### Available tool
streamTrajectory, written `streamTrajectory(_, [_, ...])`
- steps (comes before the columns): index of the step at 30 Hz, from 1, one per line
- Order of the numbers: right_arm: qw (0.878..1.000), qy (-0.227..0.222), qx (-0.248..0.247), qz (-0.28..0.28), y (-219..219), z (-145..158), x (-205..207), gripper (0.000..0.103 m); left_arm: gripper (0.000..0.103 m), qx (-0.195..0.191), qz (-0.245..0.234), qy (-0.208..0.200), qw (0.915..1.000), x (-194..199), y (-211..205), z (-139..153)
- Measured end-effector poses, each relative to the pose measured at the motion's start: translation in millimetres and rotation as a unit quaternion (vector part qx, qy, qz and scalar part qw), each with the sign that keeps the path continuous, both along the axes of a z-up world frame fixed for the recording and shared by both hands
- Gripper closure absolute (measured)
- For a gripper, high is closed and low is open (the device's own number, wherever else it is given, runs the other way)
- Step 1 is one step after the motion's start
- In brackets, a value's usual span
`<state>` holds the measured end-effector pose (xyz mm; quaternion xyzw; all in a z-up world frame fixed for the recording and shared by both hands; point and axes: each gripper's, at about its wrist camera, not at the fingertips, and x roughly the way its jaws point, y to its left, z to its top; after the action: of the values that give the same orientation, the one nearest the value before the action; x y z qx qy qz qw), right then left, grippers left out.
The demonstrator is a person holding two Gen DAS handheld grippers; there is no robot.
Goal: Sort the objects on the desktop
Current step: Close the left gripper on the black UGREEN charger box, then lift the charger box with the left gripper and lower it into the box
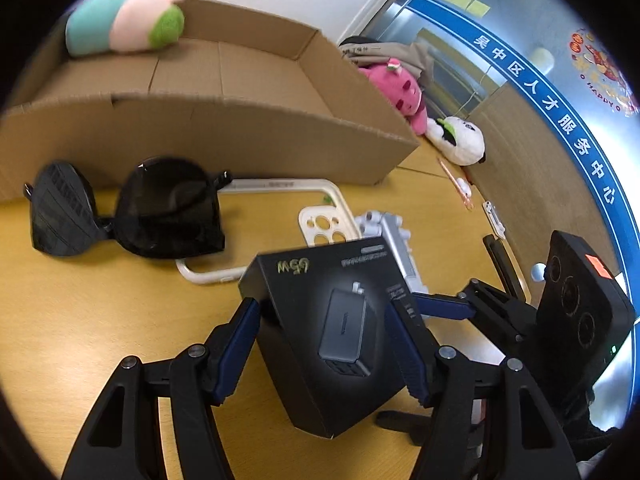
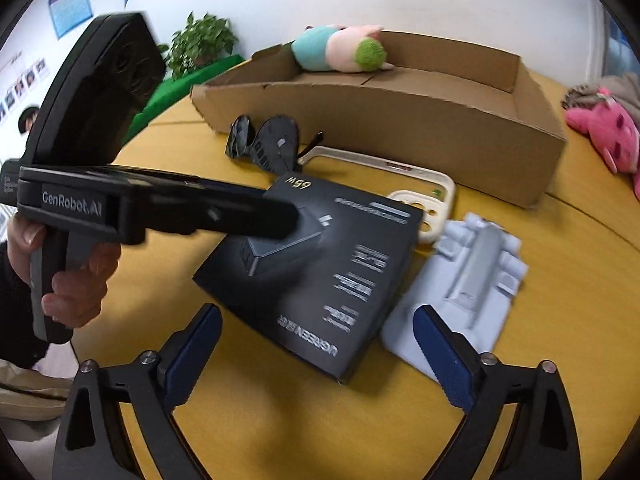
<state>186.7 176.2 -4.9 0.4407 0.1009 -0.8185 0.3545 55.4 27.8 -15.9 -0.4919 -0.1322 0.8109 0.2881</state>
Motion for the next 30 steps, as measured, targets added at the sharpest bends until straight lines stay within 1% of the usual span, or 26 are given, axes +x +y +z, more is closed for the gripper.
streamTrajectory(1, [1.000,0.005,0.009,0.004,-4,-2,1,0.013,0.039,0.001,0.002,-0.004,1.0000,-1,-1,-3])
streamTrajectory(3, [0.999,0.022,0.032,0.007,-8,-3,6,0.013,0.040,0.013,0.009,-0.007,0.9998,-2,-4,-6])
streamTrajectory(5, [0.999,0.026,0.032,0.008,-6,-3,8,0.013,0.043,0.016,0.014,-0.006,0.9998,-1,-5,-6])
streamTrajectory(7, [0.999,0.028,0.029,0.006,-4,-2,11,0.014,0.044,0.011,0.014,0.000,0.9998,3,-5,-5])
streamTrajectory(9, [0.999,0.029,0.029,0.002,-4,-2,15,0.015,0.048,-0.001,0.012,0.009,0.9999,6,-4,-1])
streamTrajectory(11, [0.999,0.028,0.025,-0.005,-3,-1,20,0.016,0.057,-0.009,0.011,0.019,0.9997,11,-5,3])
streamTrajectory(13, [0.999,0.025,0.021,-0.011,-1,-1,22,0.016,0.063,-0.007,0.012,0.023,0.9996,14,-9,6])
streamTrajectory(14, [0.999,0.025,0.020,-0.013,-4,-1,20,0.017,0.063,-0.005,0.014,0.022,0.9996,15,-11,7])
streamTrajectory(18, [0.999,0.043,0.015,-0.011,-12,9,21,0.018,0.064,0.002,0.025,0.028,0.9993,18,-18,13])
streamTrajectory(22, [0.999,0.051,0.014,-0.006,-17,15,24,0.018,0.065,-0.004,0.031,0.040,0.9987,23,-22,20])
streamTrajectory(25, [0.998,0.058,0.006,-0.006,-21,20,26,0.018,0.065,0.007,0.043,0.043,0.9981,26,-29,26])
streamTrajectory(28, [0.997,0.076,-0.002,-0.006,-27,31,29,0.018,0.066,0.012,0.051,0.056,0.9970,29,-37,38])
streamTrajectory(30, [0.996,0.089,-0.005,-0.005,-32,39,29,0.018,0.066,0.006,0.056,0.072,0.9958,32,-40,50])
